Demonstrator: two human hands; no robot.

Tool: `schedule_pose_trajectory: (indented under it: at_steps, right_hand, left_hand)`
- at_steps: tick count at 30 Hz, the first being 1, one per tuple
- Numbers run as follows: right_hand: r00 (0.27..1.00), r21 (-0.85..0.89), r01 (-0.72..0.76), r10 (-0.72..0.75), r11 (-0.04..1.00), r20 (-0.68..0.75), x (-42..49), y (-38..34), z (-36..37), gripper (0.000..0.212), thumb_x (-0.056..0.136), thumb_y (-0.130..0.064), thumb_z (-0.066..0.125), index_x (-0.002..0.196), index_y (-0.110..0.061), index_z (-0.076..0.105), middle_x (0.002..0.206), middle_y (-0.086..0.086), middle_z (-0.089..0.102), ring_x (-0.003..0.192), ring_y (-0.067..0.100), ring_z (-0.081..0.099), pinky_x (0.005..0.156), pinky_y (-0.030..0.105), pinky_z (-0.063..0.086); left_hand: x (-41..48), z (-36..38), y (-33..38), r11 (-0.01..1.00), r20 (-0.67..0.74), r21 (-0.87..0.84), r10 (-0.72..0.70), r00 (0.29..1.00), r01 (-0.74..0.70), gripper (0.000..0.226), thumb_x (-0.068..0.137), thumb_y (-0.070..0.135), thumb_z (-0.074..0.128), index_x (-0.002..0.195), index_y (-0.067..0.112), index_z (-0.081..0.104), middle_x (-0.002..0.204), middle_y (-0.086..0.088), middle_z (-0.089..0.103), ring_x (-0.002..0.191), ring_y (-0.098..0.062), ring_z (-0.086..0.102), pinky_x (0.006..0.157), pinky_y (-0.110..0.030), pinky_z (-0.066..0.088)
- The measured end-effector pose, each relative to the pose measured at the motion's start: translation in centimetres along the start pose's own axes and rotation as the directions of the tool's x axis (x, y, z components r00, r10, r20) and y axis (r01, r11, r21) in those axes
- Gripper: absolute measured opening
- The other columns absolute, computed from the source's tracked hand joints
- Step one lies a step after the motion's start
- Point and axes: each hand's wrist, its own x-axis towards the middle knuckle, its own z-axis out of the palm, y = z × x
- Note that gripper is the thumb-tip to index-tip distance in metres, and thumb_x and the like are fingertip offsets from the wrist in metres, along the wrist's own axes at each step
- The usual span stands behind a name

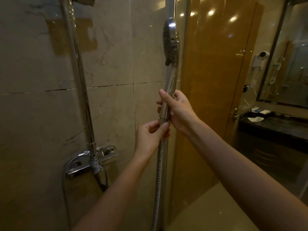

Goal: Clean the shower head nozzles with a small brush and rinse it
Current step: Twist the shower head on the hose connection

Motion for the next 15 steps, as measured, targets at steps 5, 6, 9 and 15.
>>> schedule_pose_trajectory:
  at_steps: [5,6,9,15]
  right_hand:
    - [1.000,0.299,0.017,-0.008,0.954,-0.030,-0.26,0.77,0.02,0.039,0.084,-0.019,0.069,0.118,-0.009,0.052,0.112,0.011,0.066,0.101,0.018,0.068,0.081,0.031,0.056]
    - [1.000,0.311,0.009,-0.003,0.950,-0.017,-0.24,0.78,0.02,0.044,0.085,-0.020,0.068,0.122,-0.004,0.051,0.110,0.010,0.067,0.102,0.018,0.068,0.081,0.032,0.056]
    - [0.999,0.282,-0.022,0.015,0.959,0.028,-0.08,0.81,0.03,0.036,0.089,-0.028,0.063,0.116,-0.005,0.057,0.099,0.005,0.066,0.098,0.018,0.067,0.084,0.032,0.055]
    - [0.995,0.216,0.000,-0.021,0.976,0.097,0.24,0.43,-0.08,0.039,0.100,-0.037,0.037,0.119,-0.012,0.061,0.088,0.001,0.069,0.086,0.015,0.067,0.080,0.030,0.054]
  left_hand:
    - [0.06,-0.26,0.20,0.999,0.062,-0.003,-0.034,0.997,0.034,0.011,0.086,0.021,0.062,0.091,0.016,0.071,0.071,0.001,0.070,0.069,-0.013,0.068,0.067,-0.025,0.056]
    - [-0.07,-0.26,0.23,0.999,0.076,-0.004,-0.039,0.996,0.039,0.015,0.086,0.022,0.062,0.096,0.013,0.070,0.073,0.000,0.070,0.071,-0.013,0.069,0.066,-0.022,0.056]
    - [-0.32,-0.14,0.44,0.999,0.082,-0.026,-0.042,0.996,0.044,0.020,0.087,0.021,0.060,0.102,0.010,0.068,0.078,-0.002,0.070,0.072,-0.011,0.069,0.066,-0.018,0.055]
    - [-0.20,-0.44,0.98,0.997,0.075,-0.062,-0.049,0.996,0.054,0.012,0.088,0.015,0.059,0.095,0.009,0.066,0.078,-0.005,0.068,0.067,-0.008,0.067,0.066,-0.018,0.056]
